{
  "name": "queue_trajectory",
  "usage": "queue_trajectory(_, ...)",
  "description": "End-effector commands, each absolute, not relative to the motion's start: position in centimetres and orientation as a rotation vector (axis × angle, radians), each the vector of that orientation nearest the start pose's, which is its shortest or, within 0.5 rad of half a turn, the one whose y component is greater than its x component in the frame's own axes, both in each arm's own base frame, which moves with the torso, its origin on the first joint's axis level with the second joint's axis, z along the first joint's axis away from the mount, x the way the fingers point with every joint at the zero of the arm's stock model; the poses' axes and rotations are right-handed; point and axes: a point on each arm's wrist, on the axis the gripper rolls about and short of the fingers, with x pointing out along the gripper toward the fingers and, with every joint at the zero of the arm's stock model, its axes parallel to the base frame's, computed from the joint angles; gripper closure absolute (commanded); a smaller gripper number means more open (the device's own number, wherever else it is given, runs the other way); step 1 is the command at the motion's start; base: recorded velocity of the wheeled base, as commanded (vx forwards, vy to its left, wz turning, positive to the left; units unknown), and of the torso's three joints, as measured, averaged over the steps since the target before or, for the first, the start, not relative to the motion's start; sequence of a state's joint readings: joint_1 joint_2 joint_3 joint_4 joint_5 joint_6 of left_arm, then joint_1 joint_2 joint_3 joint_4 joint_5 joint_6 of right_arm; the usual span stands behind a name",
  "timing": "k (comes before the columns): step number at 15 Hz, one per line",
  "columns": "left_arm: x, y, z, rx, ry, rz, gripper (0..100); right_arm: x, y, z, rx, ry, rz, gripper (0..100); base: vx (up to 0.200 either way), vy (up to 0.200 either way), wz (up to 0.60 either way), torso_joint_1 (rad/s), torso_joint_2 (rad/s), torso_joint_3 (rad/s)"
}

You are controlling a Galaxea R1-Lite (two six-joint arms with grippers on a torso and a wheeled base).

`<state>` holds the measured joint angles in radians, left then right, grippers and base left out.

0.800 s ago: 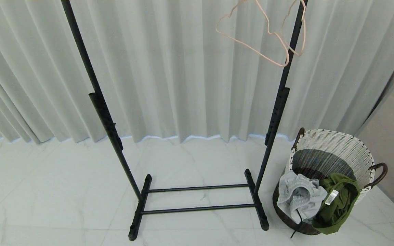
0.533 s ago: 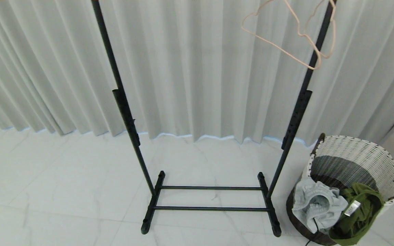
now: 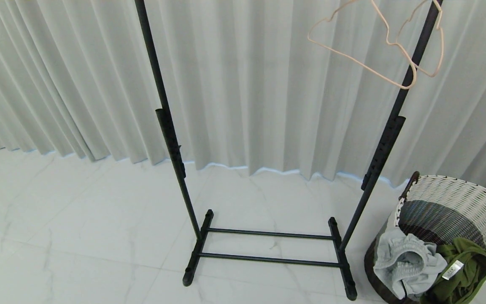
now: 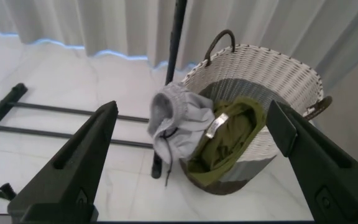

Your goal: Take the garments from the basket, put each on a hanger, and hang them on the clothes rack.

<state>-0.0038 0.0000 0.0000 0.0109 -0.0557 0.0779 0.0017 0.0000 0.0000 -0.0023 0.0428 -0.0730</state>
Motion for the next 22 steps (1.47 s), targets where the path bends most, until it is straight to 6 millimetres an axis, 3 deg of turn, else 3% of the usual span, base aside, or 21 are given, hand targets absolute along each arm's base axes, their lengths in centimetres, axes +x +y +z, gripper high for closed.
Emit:
queue_trajectory(1, -2.28, -0.12, 7.44, 0.078, 0.008, -0.06, 0, -2.28, 0.09, 7.58, -0.072, -0.005, 0.046, 0, 0.0, -0.2, 0.0, 0.002, 0.0, 0.002)
queue_trajectory(8, -2.28, -0.12, 7.44, 0.078, 0.008, -0.06, 0, -2.28, 0.09, 7.58, -0.072, -0.005, 0.046, 0, 0.0, -0.2, 0.0, 0.005, 0.01, 0.002)
queue_trajectory(15, -2.28, -0.12, 7.44, 0.081, 0.008, -0.059, 0, -2.27, 0.09, 7.58, -0.063, -0.003, 0.046, 0, 0.0, 0.0, 0.0, 0.0, 0.0, 0.0)
queue_trajectory(20, -2.28, -0.12, 7.44, 0.081, 0.008, -0.059, 0, -2.27, 0.09, 7.58, -0.061, -0.003, 0.046, 0, 0.2, 0.0, 0.0, 0.0, 0.01, 0.002)
queue_trajectory(22, -2.28, -0.12, 7.44, 0.079, 0.008, -0.06, 0, -2.28, 0.08, 7.58, -0.068, -0.005, 0.043, 0, 0.0, 0.0, 0.0, 0.0, 0.0, 0.0)
